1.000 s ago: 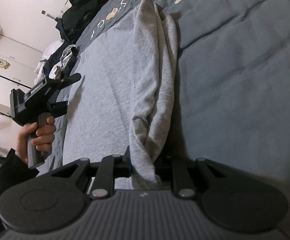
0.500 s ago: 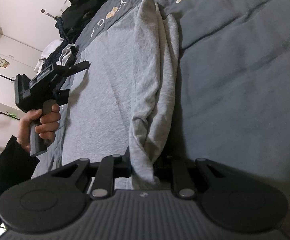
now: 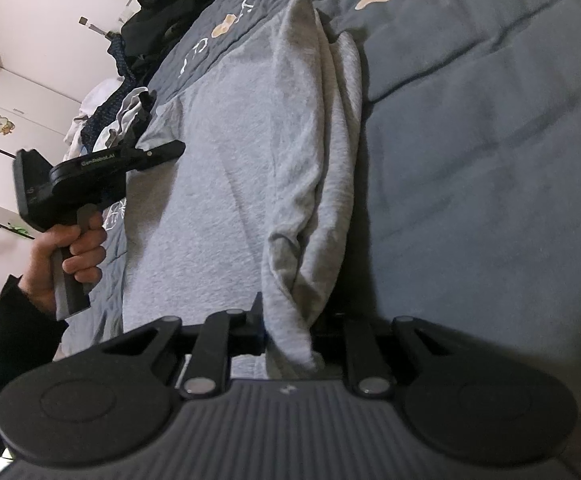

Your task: Fold clothes

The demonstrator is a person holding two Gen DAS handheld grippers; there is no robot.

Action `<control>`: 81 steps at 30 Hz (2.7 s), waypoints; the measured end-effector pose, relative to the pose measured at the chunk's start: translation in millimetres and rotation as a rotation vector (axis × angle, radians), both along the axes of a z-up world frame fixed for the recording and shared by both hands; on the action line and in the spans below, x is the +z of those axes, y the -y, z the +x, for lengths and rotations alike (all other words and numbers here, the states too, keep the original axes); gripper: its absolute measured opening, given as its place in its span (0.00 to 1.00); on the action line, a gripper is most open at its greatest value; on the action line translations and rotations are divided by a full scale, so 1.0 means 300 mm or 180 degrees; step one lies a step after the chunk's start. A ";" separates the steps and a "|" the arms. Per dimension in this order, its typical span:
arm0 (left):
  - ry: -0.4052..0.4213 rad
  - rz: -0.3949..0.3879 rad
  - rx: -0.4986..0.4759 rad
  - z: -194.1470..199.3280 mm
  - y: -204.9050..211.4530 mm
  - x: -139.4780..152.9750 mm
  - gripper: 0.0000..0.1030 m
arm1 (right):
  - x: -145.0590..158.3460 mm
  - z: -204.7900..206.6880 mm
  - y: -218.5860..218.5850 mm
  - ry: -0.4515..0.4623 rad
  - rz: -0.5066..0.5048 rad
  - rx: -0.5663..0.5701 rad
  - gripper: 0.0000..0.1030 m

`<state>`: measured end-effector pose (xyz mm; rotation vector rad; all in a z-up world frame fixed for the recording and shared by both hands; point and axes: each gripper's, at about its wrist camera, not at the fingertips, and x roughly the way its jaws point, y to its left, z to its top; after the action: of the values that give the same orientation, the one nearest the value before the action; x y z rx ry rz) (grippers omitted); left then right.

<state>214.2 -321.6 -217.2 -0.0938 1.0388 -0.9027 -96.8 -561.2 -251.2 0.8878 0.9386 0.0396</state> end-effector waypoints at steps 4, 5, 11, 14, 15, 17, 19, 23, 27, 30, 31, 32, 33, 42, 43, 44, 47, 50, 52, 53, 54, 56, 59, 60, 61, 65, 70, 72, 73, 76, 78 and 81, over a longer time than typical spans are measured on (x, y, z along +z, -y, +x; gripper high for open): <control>0.0098 -0.0030 0.0042 -0.018 -0.005 0.028 0.07 | 0.023 -0.008 -0.005 0.0066 -0.0011 -0.0046 0.16; 0.0109 -0.0042 0.0054 -0.021 -0.008 0.035 0.07 | 0.032 -0.012 -0.003 0.0107 -0.0002 -0.0064 0.16; 0.0207 -0.0082 0.0070 -0.053 -0.007 0.099 0.07 | 0.074 -0.033 0.013 0.0313 0.0095 -0.0151 0.15; 0.0267 -0.0086 0.0055 -0.080 -0.002 0.142 0.07 | 0.095 -0.038 0.019 0.0366 0.0054 -0.0163 0.15; 0.0285 -0.0083 0.0047 -0.090 0.000 0.156 0.07 | 0.105 -0.041 0.021 0.0388 0.0033 -0.0156 0.14; 0.0326 -0.0077 0.0031 -0.116 0.003 0.186 0.07 | 0.123 -0.050 0.027 0.0427 0.0013 -0.0146 0.14; 0.0365 -0.0080 0.0020 -0.143 0.006 0.214 0.07 | 0.140 -0.063 0.034 0.0460 0.0011 -0.0138 0.14; 0.0445 -0.0082 0.0040 -0.199 0.009 0.269 0.07 | 0.170 -0.080 0.049 0.0503 0.0010 -0.0073 0.14; 0.0512 -0.0117 0.0091 -0.255 0.010 0.324 0.07 | 0.181 -0.096 0.078 0.0505 0.0019 -0.0014 0.14; 0.0570 -0.0158 0.0129 -0.303 0.015 0.369 0.07 | 0.207 -0.118 0.101 0.0533 0.0027 0.0014 0.14; 0.0591 -0.0173 0.0143 -0.321 0.019 0.385 0.07 | 0.216 -0.125 0.109 0.0542 0.0029 0.0024 0.14; 0.0613 -0.0183 0.0157 -0.338 0.022 0.399 0.07 | 0.224 -0.132 0.117 0.0551 0.0032 0.0034 0.14; 0.0632 -0.0193 0.0176 -0.354 0.026 0.412 0.07 | 0.233 -0.140 0.125 0.0561 0.0034 0.0043 0.14; 0.0780 -0.0345 0.0364 -0.544 0.088 0.522 0.07 | 0.352 -0.255 0.223 0.0655 -0.0142 0.0198 0.14; 0.0799 -0.0365 0.0392 -0.568 0.096 0.535 0.07 | 0.370 -0.268 0.239 0.0674 -0.0166 0.0208 0.14; 0.0821 -0.0387 0.0419 -0.593 0.103 0.549 0.07 | 0.388 -0.281 0.254 0.0693 -0.0190 0.0219 0.14; 0.0884 -0.0461 0.0481 -0.665 0.119 0.594 0.07 | 0.440 -0.332 0.296 0.0746 -0.0257 0.0254 0.14; 0.0956 -0.0529 0.0529 -0.745 0.137 0.638 0.07 | 0.486 -0.390 0.327 0.0785 -0.0337 0.0304 0.14; 0.1007 -0.0572 0.0556 -0.800 0.152 0.663 0.07 | 0.516 -0.428 0.348 0.0811 -0.0390 0.0337 0.14; 0.1032 -0.0593 0.0570 -0.828 0.159 0.675 0.07 | 0.526 -0.445 0.356 0.0822 -0.0413 0.0349 0.14; 0.1059 -0.0616 0.0583 -0.857 0.168 0.687 0.07 | 0.541 -0.471 0.376 0.0829 -0.0436 0.0362 0.14; 0.1112 -0.0676 0.0595 -0.914 0.184 0.708 0.07 | 0.564 -0.511 0.399 0.0848 -0.0486 0.0386 0.14; 0.1174 -0.0765 0.0618 -0.989 0.208 0.733 0.07 | 0.599 -0.569 0.431 0.0884 -0.0564 0.0426 0.14; 0.1185 -0.0795 0.0633 -1.011 0.218 0.740 0.07 | 0.608 -0.586 0.442 0.0893 -0.0589 0.0436 0.14; 0.1199 -0.0817 0.0643 -1.030 0.229 0.746 0.07 | 0.615 -0.602 0.453 0.0910 -0.0601 0.0441 0.14; 0.1273 -0.0861 0.0649 -1.094 0.280 0.767 0.07 | 0.644 -0.664 0.522 0.0978 -0.0634 0.0459 0.14; 0.1319 -0.0837 0.0630 -1.153 0.375 0.789 0.07 | 0.647 -0.721 0.616 0.1020 -0.0623 0.0424 0.14; 0.1321 -0.0807 0.0624 -1.159 0.417 0.797 0.07 | 0.651 -0.733 0.655 0.1023 -0.0629 0.0418 0.14; 0.1322 -0.0792 0.0621 -1.162 0.438 0.800 0.07 | 0.653 -0.738 0.676 0.1026 -0.0633 0.0414 0.14; 0.1331 -0.0758 0.0611 -1.170 0.503 0.812 0.07 | 0.665 -0.746 0.752 0.1056 -0.0643 0.0386 0.14; 0.1333 -0.0741 0.0595 -1.172 0.552 0.816 0.07 | 0.675 -0.748 0.804 0.1077 -0.0664 0.0344 0.14; 0.1327 -0.0705 0.0546 -1.166 0.630 0.819 0.07 | 0.677 -0.749 0.875 0.1082 -0.0664 0.0279 0.14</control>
<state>-135.7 -510.6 28.6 -0.1695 0.5334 -0.8331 -321.4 -823.8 -48.1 0.6219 0.6492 0.1601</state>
